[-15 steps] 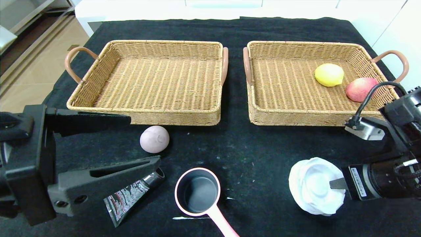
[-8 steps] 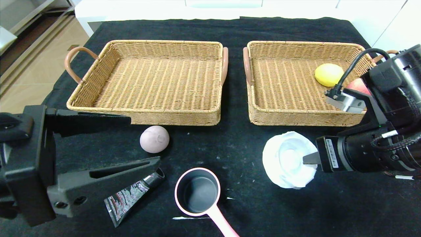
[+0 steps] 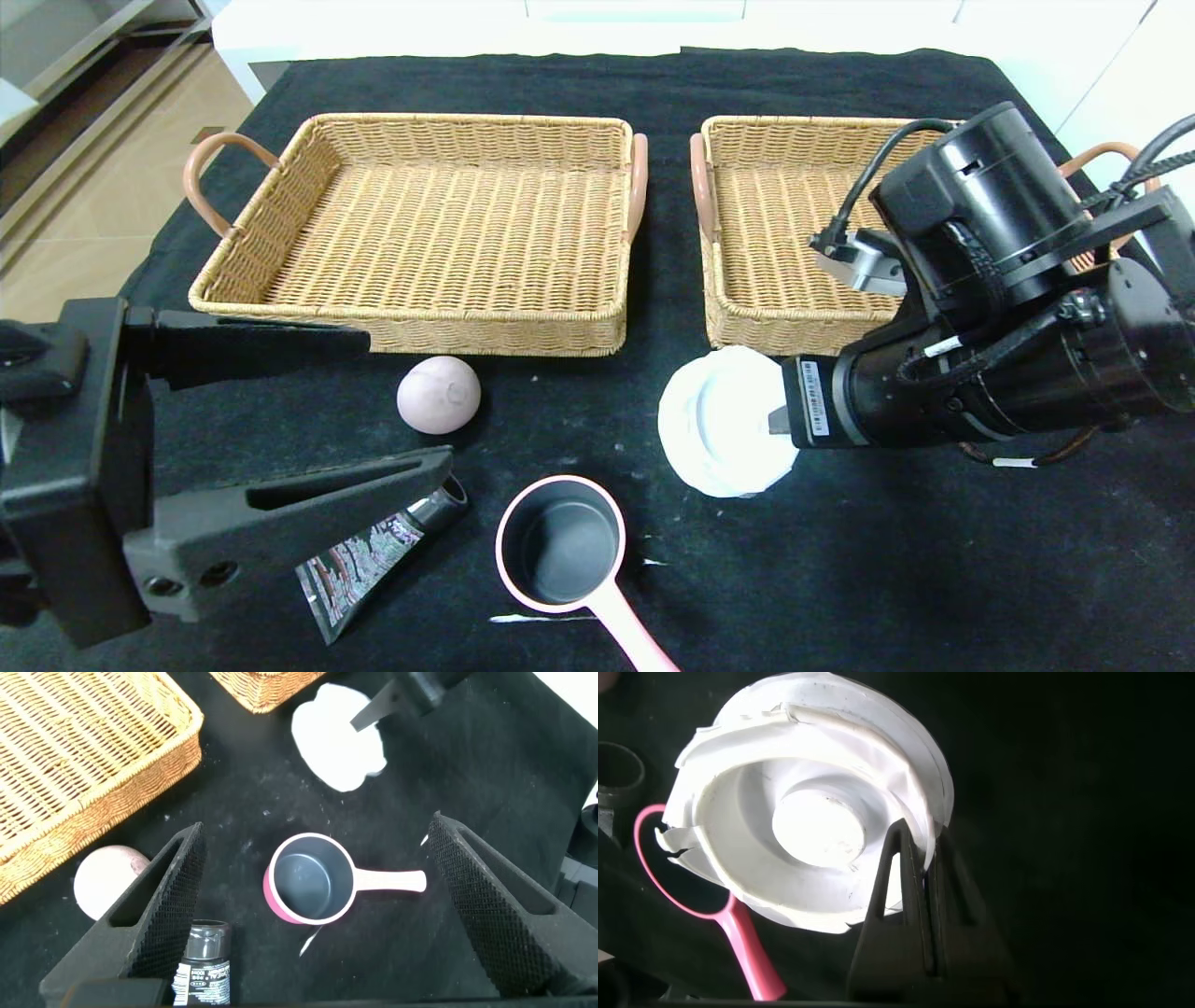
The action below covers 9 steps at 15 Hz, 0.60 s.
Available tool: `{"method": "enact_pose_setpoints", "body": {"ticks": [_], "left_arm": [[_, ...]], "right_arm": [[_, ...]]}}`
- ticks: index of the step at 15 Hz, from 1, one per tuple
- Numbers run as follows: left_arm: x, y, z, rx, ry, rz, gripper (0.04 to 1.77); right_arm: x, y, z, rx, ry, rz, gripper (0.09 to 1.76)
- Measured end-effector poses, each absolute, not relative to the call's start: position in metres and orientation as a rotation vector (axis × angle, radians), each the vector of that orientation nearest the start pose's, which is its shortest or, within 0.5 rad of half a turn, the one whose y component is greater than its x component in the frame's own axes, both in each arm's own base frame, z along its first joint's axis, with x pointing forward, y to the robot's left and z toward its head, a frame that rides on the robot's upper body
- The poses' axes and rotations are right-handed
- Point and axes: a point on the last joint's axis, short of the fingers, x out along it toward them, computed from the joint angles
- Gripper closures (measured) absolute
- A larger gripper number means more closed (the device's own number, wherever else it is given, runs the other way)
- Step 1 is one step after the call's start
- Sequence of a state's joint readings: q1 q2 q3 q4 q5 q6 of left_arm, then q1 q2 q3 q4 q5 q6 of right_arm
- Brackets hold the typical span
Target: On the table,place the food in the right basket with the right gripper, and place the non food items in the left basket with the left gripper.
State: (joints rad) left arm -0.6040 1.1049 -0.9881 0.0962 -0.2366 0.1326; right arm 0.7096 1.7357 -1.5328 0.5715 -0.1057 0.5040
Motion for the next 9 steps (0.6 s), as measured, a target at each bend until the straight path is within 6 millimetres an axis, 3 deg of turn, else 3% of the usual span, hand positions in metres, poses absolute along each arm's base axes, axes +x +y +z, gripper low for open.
{"method": "enact_pose_setpoints", "body": {"ticks": [4, 9], "left_arm": [[0.117, -0.087, 0.302, 0.164, 0.156, -0.851, 0.09], [0.117, -0.087, 0.302, 0.164, 0.155, -0.850, 0.09]], "right_arm": [[0.243, 0.219, 0.256, 0.150, 0.855, 0.393, 1.73], [0.250, 0.230, 0.250, 0.140, 0.864, 0.397, 1.73]]}}
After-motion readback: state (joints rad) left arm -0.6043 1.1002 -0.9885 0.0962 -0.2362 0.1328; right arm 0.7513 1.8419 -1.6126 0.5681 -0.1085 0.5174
